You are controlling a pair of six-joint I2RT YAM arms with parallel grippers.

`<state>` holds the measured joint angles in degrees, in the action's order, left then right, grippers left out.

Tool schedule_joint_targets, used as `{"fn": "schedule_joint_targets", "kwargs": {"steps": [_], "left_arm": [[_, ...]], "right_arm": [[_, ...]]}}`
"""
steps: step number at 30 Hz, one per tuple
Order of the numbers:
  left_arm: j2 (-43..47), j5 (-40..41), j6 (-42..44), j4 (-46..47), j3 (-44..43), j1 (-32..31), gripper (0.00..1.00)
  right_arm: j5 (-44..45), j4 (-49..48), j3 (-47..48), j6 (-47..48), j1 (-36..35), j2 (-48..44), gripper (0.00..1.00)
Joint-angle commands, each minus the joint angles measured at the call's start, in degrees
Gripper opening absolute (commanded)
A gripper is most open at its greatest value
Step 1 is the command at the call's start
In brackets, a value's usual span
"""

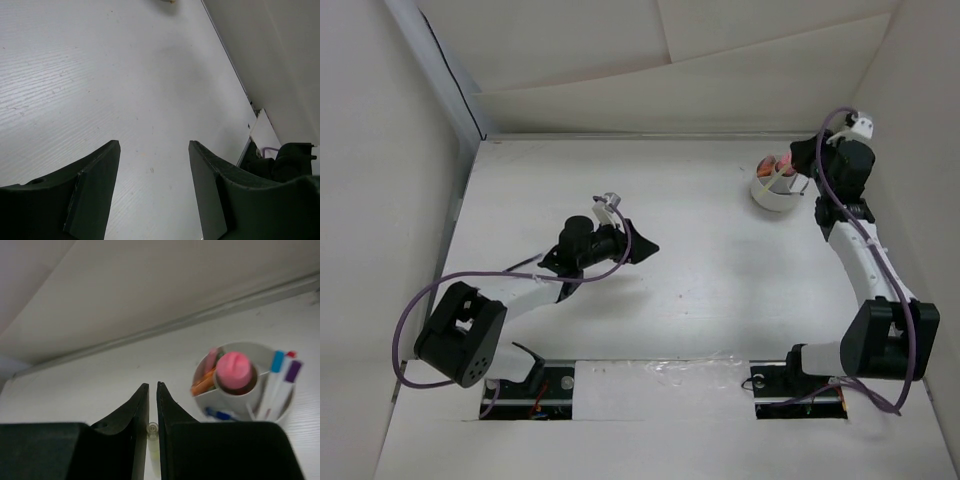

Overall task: Sort the stationery into containers
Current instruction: Place the pen in the storage box.

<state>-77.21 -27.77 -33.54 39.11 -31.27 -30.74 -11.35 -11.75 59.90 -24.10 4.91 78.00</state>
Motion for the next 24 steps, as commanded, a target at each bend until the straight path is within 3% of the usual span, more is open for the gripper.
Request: {"fn": "schedule_joint_targets", "kwargs": {"steps": [1,9,24], "left_arm": [[-1.2,-0.1,0.8,1.3,-3.0,-0.1,0.53],[-2.8,-1.8,0.2,1.8,-3.0,-0.1,0.52],[-2.9,0.4,0.2,1.8,-3.5,-0.1,0.52]], "right_arm": [[18.2,1.4,4.6,4.8,-0.4,-2.1,0.00],[28.8,0.5,12.1,7.3,0.1,7.6,0.00],[32.1,-3.5,11.6,8.5,-1.1,15.2,0.00]]}}
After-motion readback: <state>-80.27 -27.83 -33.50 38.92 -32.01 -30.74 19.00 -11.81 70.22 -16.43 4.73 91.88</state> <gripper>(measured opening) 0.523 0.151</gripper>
